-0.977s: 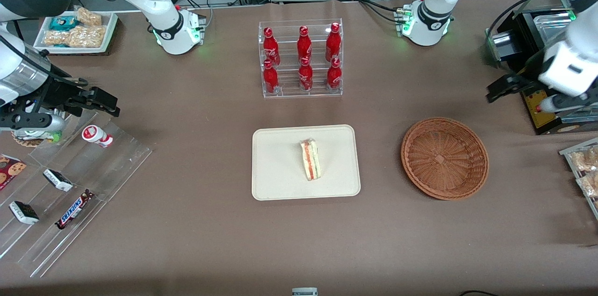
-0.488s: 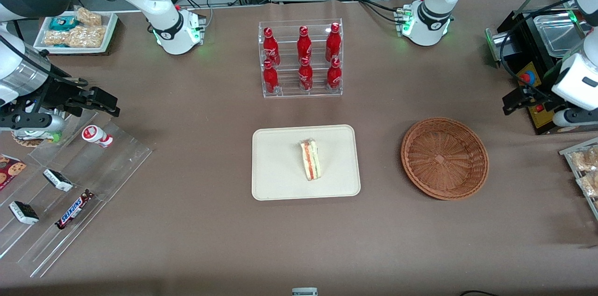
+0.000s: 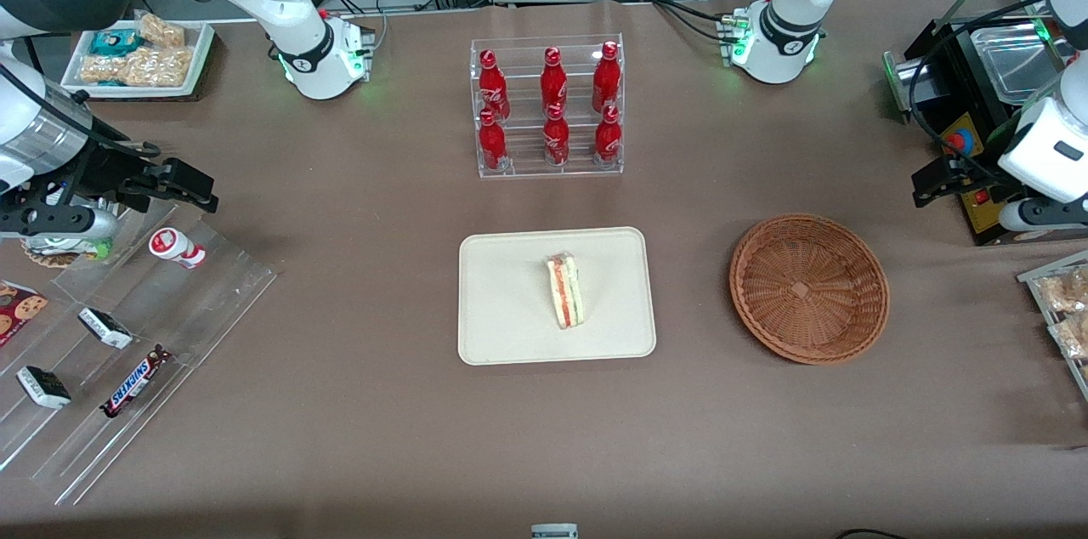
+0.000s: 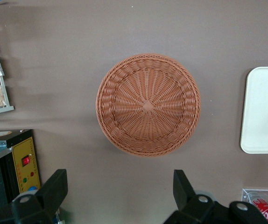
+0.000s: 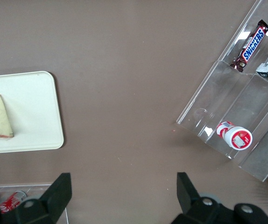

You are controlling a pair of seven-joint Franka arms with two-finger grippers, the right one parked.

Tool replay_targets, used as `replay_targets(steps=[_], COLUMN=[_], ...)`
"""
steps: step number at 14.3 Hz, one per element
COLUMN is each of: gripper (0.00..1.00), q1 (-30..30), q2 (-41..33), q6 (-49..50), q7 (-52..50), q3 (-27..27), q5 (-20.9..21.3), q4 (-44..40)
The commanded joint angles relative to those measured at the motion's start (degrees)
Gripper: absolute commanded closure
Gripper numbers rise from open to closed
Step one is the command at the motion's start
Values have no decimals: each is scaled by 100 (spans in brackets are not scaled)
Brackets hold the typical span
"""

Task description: Place sandwich from basket to tray

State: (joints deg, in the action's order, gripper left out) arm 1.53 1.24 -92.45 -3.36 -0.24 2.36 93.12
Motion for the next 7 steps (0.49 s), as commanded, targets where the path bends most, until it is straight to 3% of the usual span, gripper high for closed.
replay_targets(steps=[1, 7], gripper=[0, 0], q1=[-12, -21], q2=[-45, -63], q6=[131, 131], q7=[81, 125], q3=[42, 288], q5=[-183, -96], q4=[-101, -127])
